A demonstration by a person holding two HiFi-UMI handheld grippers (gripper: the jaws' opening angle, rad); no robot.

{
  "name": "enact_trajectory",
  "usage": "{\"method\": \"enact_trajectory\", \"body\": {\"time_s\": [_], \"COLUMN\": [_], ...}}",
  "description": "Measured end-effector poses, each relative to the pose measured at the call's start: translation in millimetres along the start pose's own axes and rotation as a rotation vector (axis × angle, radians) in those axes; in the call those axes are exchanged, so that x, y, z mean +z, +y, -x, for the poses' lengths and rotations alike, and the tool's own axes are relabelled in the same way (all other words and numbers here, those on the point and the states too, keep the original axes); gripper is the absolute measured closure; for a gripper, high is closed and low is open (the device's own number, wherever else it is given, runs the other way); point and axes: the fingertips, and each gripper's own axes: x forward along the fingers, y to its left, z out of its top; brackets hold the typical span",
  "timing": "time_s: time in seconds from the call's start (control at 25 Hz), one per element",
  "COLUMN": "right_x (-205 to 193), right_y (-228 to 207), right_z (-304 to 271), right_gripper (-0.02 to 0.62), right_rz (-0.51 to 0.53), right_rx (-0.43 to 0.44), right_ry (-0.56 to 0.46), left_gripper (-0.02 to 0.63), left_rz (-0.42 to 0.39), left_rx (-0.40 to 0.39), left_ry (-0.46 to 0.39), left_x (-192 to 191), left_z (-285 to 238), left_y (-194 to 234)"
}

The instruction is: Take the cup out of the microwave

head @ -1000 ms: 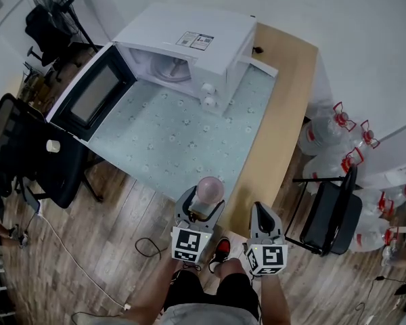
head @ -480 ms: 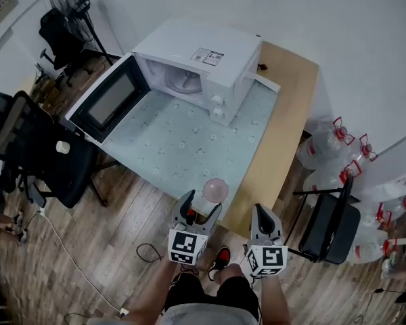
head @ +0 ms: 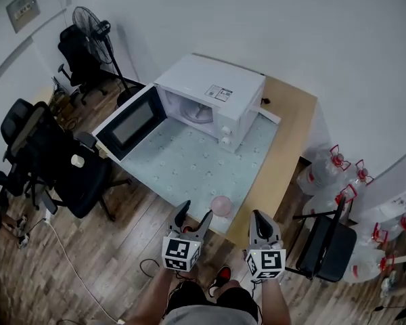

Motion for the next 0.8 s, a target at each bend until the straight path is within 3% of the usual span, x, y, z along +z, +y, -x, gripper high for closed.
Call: {"method": "enact_trajectory", "body": {"time_s": [0.4, 0.8], "right_x": [58, 85], "right_y": [42, 98], "right_z": [-14, -22], "right_gripper": [0.576, 0.576], "right_rz": [0.028, 0.051], "right_rx": [0.093, 0.205], "right_ry": [-0.056, -0.101], "left_gripper": [0.403, 0.518], "left_rz": [0.003, 0.032], "left_rx": [0.109, 0.234], "left_ry": [-0.046, -0.048], "left_x": [54, 61], "left_z": [46, 94], "left_y": [33, 70]}}
